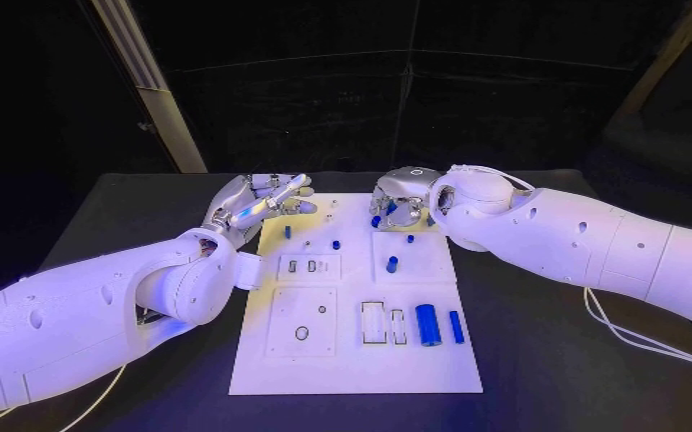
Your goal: Assemble the parts on the task board
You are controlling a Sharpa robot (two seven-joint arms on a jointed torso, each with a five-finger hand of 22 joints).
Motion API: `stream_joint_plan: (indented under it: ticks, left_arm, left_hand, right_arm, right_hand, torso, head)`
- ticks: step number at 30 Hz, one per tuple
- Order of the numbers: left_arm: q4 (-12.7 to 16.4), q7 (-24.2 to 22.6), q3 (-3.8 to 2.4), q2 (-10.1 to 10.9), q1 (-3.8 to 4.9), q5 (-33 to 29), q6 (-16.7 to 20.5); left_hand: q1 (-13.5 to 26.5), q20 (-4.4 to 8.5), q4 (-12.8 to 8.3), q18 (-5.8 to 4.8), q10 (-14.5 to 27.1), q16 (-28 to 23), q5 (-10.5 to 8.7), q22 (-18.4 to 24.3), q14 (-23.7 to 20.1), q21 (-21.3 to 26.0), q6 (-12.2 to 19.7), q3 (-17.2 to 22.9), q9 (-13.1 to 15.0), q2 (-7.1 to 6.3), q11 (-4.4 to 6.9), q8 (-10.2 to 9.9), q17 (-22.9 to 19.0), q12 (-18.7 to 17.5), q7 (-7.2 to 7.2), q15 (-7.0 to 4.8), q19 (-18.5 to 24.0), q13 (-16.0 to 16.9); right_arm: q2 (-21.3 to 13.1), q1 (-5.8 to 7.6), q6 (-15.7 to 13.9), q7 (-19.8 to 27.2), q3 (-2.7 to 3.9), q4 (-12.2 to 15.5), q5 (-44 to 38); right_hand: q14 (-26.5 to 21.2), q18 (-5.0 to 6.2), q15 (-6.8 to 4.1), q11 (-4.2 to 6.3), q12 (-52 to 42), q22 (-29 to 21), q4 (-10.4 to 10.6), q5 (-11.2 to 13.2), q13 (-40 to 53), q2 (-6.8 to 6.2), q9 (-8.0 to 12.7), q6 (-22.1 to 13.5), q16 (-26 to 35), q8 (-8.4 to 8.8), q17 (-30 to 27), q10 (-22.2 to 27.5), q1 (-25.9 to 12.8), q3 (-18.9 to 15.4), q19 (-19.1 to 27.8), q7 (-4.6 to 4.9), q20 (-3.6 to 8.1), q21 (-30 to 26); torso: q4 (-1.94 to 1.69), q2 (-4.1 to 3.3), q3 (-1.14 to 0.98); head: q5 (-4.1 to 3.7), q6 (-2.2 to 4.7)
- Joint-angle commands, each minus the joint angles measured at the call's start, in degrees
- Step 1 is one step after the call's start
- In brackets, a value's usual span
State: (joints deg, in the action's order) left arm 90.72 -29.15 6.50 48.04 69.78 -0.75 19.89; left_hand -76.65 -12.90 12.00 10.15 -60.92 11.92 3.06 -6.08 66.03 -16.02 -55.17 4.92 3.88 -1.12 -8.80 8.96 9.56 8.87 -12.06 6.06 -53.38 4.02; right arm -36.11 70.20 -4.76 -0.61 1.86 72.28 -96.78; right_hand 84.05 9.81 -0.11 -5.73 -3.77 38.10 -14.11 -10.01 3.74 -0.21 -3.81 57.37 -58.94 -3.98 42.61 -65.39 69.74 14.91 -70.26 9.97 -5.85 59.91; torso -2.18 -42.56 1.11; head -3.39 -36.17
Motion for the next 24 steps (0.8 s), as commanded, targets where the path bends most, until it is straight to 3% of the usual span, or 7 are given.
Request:
stream_joint_plan:
  ticks: [1, 5, 10, 16, 19, 24]
  left_arm:
    - [0.03, 0.06, -0.04, 0.02, 0.11, -0.02, -1.13]
    - [0.25, 0.14, -0.04, 0.22, 0.12, -0.02, -1.13]
    - [0.16, 0.25, -0.04, 0.24, 0.13, -0.02, -1.13]
    - [0.36, 0.38, -0.04, 0.45, 0.16, -0.02, -1.13]
    - [0.34, 0.47, -0.04, 0.48, 0.16, -0.02, -1.15]
    - [0.25, 0.58, -0.04, 0.52, 0.17, -0.02, -1.14]
  left_hand:
    - [-0.17, 0.12, -0.29, 0.39, 0.12, -0.21, -0.08, 0.08, -0.32, 0.18, -0.10, -0.16, -0.10, 0.08, -0.33, -0.23, 0.06, -0.17, -0.41, 0.21, -0.43, -0.05]
    - [-0.15, 0.11, -0.30, 0.39, 0.14, -0.25, -0.08, 0.10, -0.33, 0.19, -0.08, -0.19, -0.10, 0.07, -0.36, -0.27, 0.07, -0.21, -0.44, 0.22, -0.44, -0.05]
    - [-0.14, 0.10, -0.32, 0.39, 0.15, -0.27, -0.07, 0.11, -0.34, 0.20, -0.06, -0.22, -0.10, 0.06, -0.38, -0.30, 0.08, -0.24, -0.46, 0.23, -0.45, -0.06]
    - [-0.13, 0.09, -0.34, 0.38, 0.18, -0.31, -0.07, 0.13, -0.35, 0.22, -0.03, -0.24, -0.11, 0.06, -0.40, -0.33, 0.09, -0.28, -0.49, 0.25, -0.45, -0.06]
    - [-0.13, 0.09, -0.35, 0.38, 0.18, -0.32, -0.07, 0.13, -0.35, 0.22, -0.02, -0.24, -0.11, 0.05, -0.40, -0.34, 0.10, -0.29, -0.49, 0.25, -0.45, -0.06]
    - [-0.13, 0.09, -0.37, 0.38, 0.20, -0.35, -0.07, 0.14, -0.35, 0.23, 0.01, -0.26, -0.11, 0.05, -0.42, -0.37, 0.11, -0.33, -0.51, 0.26, -0.46, -0.07]
  right_arm:
    - [0.22, 0.15, 1.33, 0.25, 0.06, -0.21, -0.76]
    - [0.46, 0.15, 1.48, 0.23, 0.06, -0.39, -0.76]
    - [0.87, 0.15, 2.01, 0.25, 0.06, -0.85, -0.77]
    - [1.10, 0.15, 2.50, 0.21, 0.06, -1.20, -0.91]
    - [1.27, 0.15, 2.04, -0.10, 0.06, -1.35, -1.16]
    - [1.38, 0.14, 1.10, -0.83, 0.06, -1.64, -1.51]
  right_hand:
    - [0.79, -0.94, 0.36, 0.06, -0.13, 0.77, 0.23, 0.02, 0.08, 0.20, -0.08, 0.52, -0.74, 0.04, 0.66, -0.22, 0.48, 0.39, -0.28, -0.20, -0.14, 0.67]
    - [0.67, -0.99, 0.33, 0.11, -0.13, 1.44, 0.28, 0.04, 0.06, 0.58, -0.08, 0.77, -1.40, 0.02, 1.15, -0.46, 0.79, 1.08, -0.23, -0.25, -0.13, 1.36]
    - [0.57, -1.17, 0.23, 0.24, -0.13, 3.11, 0.26, 0.65, 0.03, 1.52, -0.11, 1.43, -2.87, -0.06, 2.51, -1.04, 1.52, 3.08, -0.33, -0.34, -0.08, 2.85]
    - [0.61, -1.46, 0.07, 0.54, -0.34, 5.35, 0.44, 1.26, 0.11, 1.64, -0.20, 2.54, -4.49, -0.32, 4.12, -2.24, 1.54, 4.73, -0.75, -0.60, 0.02, 4.65]
    - [0.63, -1.56, -0.07, 0.73, -0.43, 6.21, 0.63, 1.49, 0.14, 1.87, -0.25, 3.12, -5.17, -0.44, 4.76, -2.89, 1.60, 5.54, -0.90, -0.80, 0.11, 5.37]
    - [0.60, -1.73, -0.24, 0.99, -0.50, 7.44, 1.03, 2.35, 0.18, 2.19, -0.32, 3.99, -5.97, -0.61, 5.42, -3.79, 1.68, 6.64, -1.10, -1.00, 0.26, 6.38]
  torso:
    - [-0.01, -0.18, -0.02]
    - [-0.11, -0.52, 0.02]
    - [-0.06, -0.67, -0.02]
    - [-0.11, -0.83, -0.03]
    - [-0.14, -0.96, -0.01]
    - [-0.23, -0.96, 0.04]
  head:
    - [0.26, -0.11]
    - [0.08, 0.13]
    - [0.05, -0.07]
    - [-0.14, -0.37]
    - [0.15, -0.29]
    - [-0.01, -0.36]
